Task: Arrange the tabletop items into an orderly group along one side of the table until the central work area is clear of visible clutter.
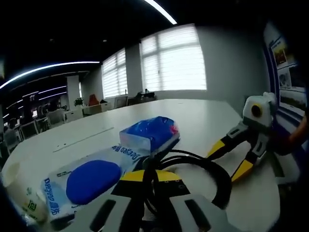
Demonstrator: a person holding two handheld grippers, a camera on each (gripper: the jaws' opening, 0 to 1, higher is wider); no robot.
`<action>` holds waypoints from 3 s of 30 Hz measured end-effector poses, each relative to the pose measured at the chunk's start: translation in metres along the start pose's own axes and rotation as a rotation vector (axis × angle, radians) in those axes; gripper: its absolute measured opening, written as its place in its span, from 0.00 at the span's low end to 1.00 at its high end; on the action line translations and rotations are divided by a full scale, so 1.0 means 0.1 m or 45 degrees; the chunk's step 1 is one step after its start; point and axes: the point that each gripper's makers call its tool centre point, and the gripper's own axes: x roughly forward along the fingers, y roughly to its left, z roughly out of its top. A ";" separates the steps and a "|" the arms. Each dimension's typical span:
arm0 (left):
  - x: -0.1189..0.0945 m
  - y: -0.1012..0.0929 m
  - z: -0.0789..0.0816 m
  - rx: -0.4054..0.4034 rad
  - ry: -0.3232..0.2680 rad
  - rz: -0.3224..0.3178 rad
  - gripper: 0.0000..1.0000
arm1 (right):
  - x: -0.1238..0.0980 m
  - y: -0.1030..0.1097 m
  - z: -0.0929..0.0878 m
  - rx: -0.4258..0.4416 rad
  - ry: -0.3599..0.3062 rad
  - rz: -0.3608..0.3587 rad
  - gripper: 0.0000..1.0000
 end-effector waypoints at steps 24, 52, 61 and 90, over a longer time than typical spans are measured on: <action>-0.06 -0.01 -0.07 0.004 0.032 0.022 0.14 | -0.10 -0.03 0.04 0.010 -0.043 -0.030 0.38; -0.28 -0.01 -0.10 -0.027 -0.011 0.059 0.22 | -0.16 -0.01 0.12 -0.006 -0.057 -0.050 0.39; -0.38 -0.07 -0.10 -0.019 -0.030 0.042 0.25 | -0.19 0.00 0.13 -0.004 -0.062 -0.053 0.39; -0.76 0.05 -0.19 -0.026 -0.042 0.209 0.53 | -0.20 0.04 0.28 -0.018 -0.126 -0.053 0.49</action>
